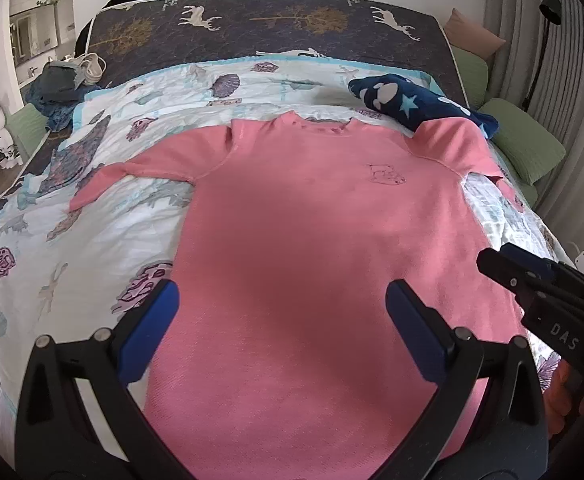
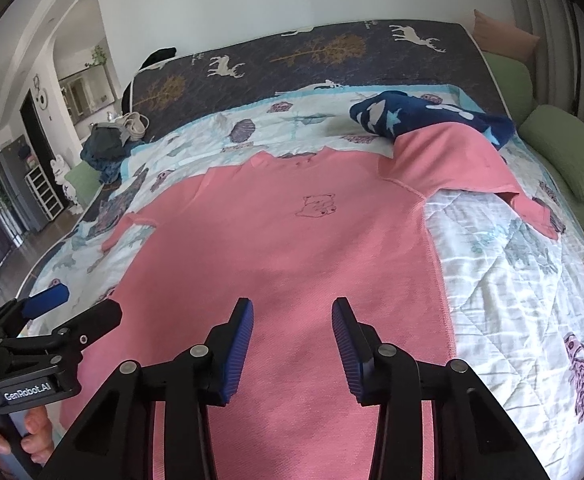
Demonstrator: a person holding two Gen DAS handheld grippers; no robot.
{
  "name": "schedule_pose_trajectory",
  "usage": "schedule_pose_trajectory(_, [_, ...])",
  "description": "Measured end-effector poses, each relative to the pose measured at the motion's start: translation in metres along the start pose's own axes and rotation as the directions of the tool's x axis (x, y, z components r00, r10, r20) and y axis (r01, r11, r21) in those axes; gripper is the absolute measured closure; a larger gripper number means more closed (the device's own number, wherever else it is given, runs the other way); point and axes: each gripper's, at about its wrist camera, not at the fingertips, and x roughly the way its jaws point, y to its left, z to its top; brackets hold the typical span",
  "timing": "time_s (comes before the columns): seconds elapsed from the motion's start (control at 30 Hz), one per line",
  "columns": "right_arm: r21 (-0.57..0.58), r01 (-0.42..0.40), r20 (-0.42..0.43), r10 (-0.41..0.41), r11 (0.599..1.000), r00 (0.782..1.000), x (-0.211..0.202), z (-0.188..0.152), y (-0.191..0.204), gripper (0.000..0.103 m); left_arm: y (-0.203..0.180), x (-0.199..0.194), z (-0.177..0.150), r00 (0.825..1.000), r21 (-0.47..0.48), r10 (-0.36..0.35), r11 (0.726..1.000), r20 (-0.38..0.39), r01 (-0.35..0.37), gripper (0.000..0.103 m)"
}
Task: Fold small clothes
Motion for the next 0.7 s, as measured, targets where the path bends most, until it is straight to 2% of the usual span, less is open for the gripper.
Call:
schedule_pose_trajectory(0.17, [-0.010,-0.013,-0.006,0.013,1.000,1.000,0.004,0.001,0.003,0.061,0.009,0.006,0.001,1.000,-0.019,-0.015,1.000,-0.009,0.015,0.000])
schedule_pose_trajectory(0.3, [-0.015,-0.011,-0.022,0.011,1.000,1.000,0.008,0.002,0.003,0.061,0.032,0.015,0.007,0.996,-0.086,-0.090,0.993,-0.031,0.087,0.000])
schedule_pose_trajectory(0.4, [-0.020,-0.002,-0.026,0.001,1.000,1.000,0.009,0.005,0.002,0.061,0.075,0.029,0.016,0.989,-0.243,-0.146,0.961,-0.037,0.133,0.000])
schedule_pose_trajectory(0.5, [-0.036,0.011,-0.020,-0.012,0.999,1.000,0.010,0.009,0.002,0.061,0.126,0.042,0.026,0.991,-0.395,-0.135,0.911,-0.024,0.114,0.000])
schedule_pose_trajectory(0.63, [-0.066,0.024,-0.024,-0.025,0.998,0.999,0.020,0.019,0.005,0.061,0.182,0.065,0.049,0.996,-0.486,-0.090,0.871,-0.007,0.076,0.002])
schedule_pose_trajectory(0.7, [-0.069,0.020,-0.033,-0.022,0.997,0.999,0.025,0.021,0.007,0.061,0.207,0.087,0.068,0.997,-0.515,-0.070,0.856,-0.029,0.044,0.005])
